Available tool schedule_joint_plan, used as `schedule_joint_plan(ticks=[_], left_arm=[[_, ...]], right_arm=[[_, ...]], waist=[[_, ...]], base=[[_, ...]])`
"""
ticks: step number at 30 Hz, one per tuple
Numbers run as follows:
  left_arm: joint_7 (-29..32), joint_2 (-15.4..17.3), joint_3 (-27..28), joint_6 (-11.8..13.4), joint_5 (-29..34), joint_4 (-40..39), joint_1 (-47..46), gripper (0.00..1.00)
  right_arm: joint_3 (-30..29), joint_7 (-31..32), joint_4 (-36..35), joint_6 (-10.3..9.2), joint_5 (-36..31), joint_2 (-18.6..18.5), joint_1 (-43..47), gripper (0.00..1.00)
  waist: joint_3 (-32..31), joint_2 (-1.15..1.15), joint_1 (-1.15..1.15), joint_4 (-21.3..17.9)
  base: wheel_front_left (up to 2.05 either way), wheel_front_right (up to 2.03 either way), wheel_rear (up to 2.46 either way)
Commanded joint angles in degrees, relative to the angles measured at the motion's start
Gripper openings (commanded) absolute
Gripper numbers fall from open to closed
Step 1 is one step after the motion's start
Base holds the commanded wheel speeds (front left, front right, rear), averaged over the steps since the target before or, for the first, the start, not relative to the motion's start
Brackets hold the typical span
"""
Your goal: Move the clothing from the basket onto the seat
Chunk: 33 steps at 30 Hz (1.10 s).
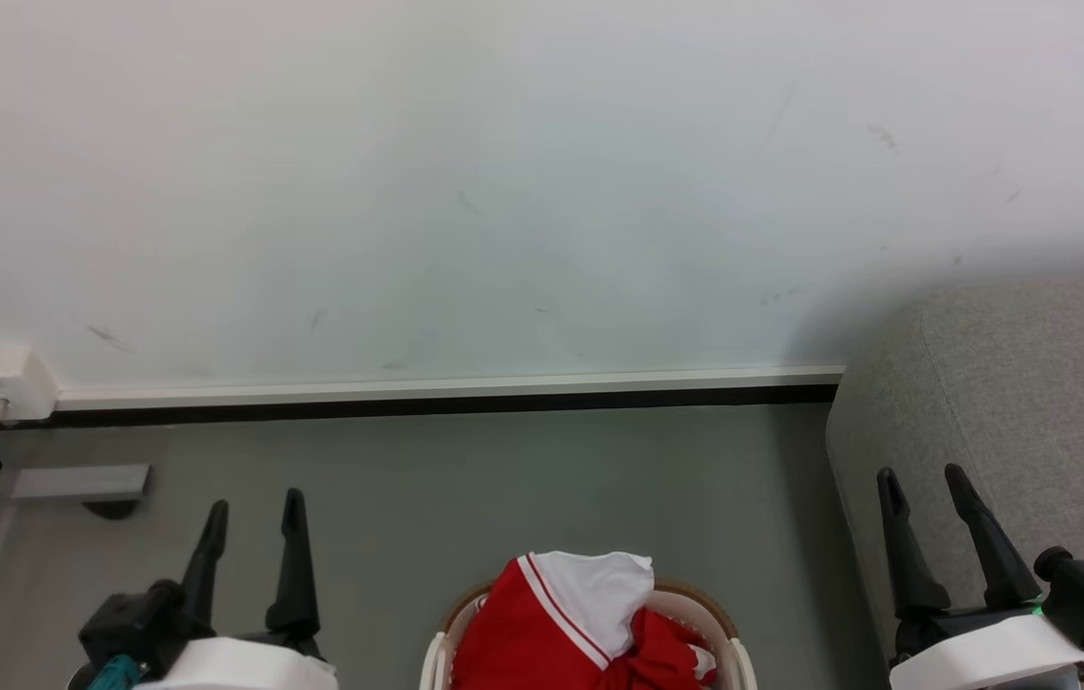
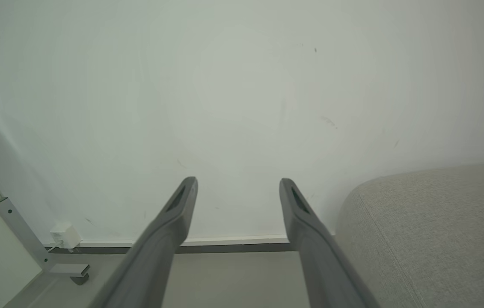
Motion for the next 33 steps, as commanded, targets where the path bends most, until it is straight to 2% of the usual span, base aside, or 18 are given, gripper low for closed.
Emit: schedule_joint_plan(ticks=[1, 24, 33], left_arm=[[-0.5, 0.5, -0.1, 0.3, 1.7, -0.4, 0.3, 1.00], [-2.8, 0.5, -0.6, 1.0, 10.3, -0.9, 0.7, 1.00], [-3.1, 0.5, -0.5, 1.1, 10.8, -0.6, 0.4, 1.00]], right_arm=[[0.2, -0.5, 0.1, -0.11, -1.1, -0.6, -0.9, 1.00], [1.6, -2.8, 0.7, -0.13, -8.3, -0.6, -1.3, 1.00], [1.8, -3.2, 0.9, -0.14, -9.1, -0.4, -1.3, 1.00]], waist=[[0.0, 0.00, 0.00, 0.0], [-0.4, 0.00, 0.00, -0.7], [-0.3, 0.00, 0.00, -0.6]], base=[[0.00, 0.00, 0.00], [0.00, 0.00, 0.00], [0.00, 0.00, 0.00]])
